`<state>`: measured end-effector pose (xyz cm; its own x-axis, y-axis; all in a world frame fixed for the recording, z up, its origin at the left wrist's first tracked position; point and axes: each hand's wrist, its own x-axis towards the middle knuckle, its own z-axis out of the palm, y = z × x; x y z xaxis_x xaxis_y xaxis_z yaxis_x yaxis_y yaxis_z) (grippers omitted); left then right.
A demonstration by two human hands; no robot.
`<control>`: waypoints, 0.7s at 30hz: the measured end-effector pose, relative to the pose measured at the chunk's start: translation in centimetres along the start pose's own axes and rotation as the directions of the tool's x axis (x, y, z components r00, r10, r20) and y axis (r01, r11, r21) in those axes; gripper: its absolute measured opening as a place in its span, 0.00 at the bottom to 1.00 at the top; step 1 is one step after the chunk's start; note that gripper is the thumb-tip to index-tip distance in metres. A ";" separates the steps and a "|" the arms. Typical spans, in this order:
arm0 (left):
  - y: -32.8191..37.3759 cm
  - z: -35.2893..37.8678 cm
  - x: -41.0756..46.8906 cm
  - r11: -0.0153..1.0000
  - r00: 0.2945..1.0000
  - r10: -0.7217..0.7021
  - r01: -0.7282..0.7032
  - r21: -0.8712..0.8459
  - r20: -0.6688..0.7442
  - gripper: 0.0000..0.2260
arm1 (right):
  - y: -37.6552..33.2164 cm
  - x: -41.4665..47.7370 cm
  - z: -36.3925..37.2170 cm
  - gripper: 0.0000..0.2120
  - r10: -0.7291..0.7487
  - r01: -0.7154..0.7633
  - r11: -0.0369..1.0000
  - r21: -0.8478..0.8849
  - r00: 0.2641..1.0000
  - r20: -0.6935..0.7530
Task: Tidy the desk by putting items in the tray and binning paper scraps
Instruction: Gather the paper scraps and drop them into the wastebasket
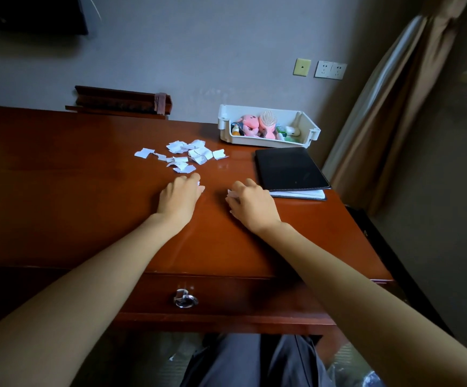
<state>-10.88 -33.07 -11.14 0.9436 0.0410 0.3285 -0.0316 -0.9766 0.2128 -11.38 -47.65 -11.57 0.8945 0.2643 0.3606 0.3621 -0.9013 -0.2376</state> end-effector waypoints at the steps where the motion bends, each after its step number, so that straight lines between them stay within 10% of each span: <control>1: 0.0 -0.2 0.0 0.998 1.000 -0.028 0.027 -0.063 -0.011 0.16 | 0.2 -0.1 0.0 0.10 0.025 -0.024 0.998 0.050 1.000 -0.017; 11: 5.2 -2.3 -0.9 0.854 0.994 -0.103 0.069 -0.516 -0.039 0.17 | 2.6 -2.9 -3.6 0.12 0.256 -0.195 0.937 0.290 0.947 -0.191; 21: 21.1 -1.8 -7.0 0.772 0.971 0.223 -0.229 -0.592 -0.084 0.13 | 13.6 -12.3 -10.0 0.12 0.514 -0.402 0.855 0.327 0.737 -0.438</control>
<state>-18.70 -53.54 -7.32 0.8816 -0.1599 0.4441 -0.4354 -0.6386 0.6345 -20.05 -66.54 -10.23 0.7309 -0.4189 0.5388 0.0353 -0.7652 -0.6429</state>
